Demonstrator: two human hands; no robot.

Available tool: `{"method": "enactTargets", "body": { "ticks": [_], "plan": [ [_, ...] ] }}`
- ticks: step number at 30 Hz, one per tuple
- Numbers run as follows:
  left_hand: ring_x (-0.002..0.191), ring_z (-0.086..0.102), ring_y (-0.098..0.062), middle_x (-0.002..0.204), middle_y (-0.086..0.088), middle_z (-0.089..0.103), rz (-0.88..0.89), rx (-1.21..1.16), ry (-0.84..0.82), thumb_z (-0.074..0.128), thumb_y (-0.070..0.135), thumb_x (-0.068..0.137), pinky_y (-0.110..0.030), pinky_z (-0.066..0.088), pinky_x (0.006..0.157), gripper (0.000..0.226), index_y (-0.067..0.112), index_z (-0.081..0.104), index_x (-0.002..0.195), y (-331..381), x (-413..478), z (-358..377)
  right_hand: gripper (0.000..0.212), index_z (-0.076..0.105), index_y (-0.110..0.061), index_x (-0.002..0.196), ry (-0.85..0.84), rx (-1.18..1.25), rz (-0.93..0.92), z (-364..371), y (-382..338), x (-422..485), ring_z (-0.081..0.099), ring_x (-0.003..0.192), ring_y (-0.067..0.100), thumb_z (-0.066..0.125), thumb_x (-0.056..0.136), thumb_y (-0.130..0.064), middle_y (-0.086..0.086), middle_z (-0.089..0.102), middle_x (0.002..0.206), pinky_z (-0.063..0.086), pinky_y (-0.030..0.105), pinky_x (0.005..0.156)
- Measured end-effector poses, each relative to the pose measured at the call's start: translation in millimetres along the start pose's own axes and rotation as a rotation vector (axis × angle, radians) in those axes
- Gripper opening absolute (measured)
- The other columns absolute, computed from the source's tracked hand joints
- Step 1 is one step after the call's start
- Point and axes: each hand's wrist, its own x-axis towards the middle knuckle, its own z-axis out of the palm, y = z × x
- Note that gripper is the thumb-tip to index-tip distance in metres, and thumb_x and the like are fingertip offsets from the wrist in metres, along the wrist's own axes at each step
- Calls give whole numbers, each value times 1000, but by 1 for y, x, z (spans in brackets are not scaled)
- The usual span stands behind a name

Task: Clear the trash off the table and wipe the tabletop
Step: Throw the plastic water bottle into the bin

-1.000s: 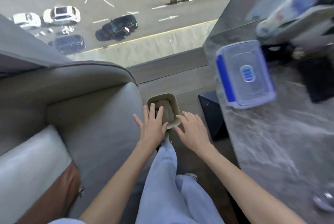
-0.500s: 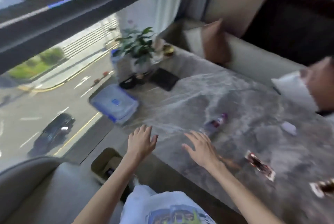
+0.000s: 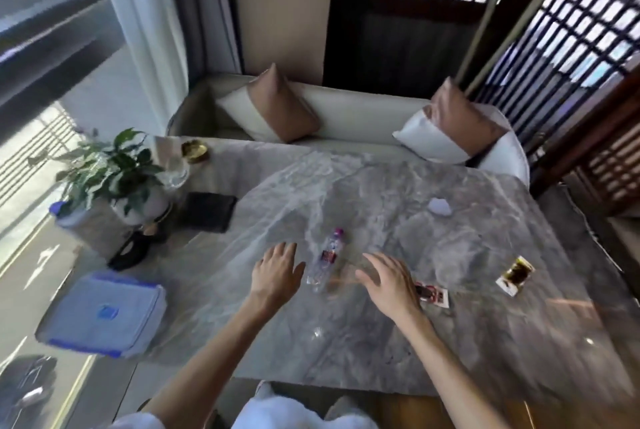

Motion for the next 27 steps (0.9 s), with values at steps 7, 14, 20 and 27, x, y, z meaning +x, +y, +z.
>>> {"method": "enactTargets", "body": {
  "ticks": [7, 14, 20, 27],
  "plan": [
    [131, 42, -27, 141, -7, 46, -81, -17, -41, 43, 46, 94, -45, 43, 100, 54, 15, 38, 138, -3, 30, 11, 50, 54, -24, 131, -193, 144, 260, 1, 11, 38, 56, 122, 21, 53, 88, -51, 0, 61, 132, 45, 32, 98],
    [127, 45, -28, 137, -6, 49, -302, -64, -76, 43, 45, 95, -43, 43, 97, 49, 15, 39, 134, 14, 50, 41, 43, 52, -30, 132, -434, 9, 68, 20, 27, 129, 56, 120, 21, 56, 90, -39, -2, 61, 132, 44, 31, 95],
    [127, 45, -29, 139, -7, 47, -497, -125, -170, 51, 46, 91, -43, 42, 99, 59, 14, 32, 137, 31, 69, 97, 63, 36, -28, 142, -616, -173, -247, 83, 44, 194, 47, 129, 23, 63, 86, -19, -6, 39, 149, 42, 37, 103],
    [131, 41, -31, 139, -8, 46, -629, -162, -260, 61, 48, 83, -46, 31, 107, 66, 16, 33, 134, 33, 76, 142, 84, 20, -28, 148, -702, -322, -509, 142, 50, 217, 17, 146, 24, 60, 81, 2, 1, 21, 158, 15, 44, 120]
  ]
}}
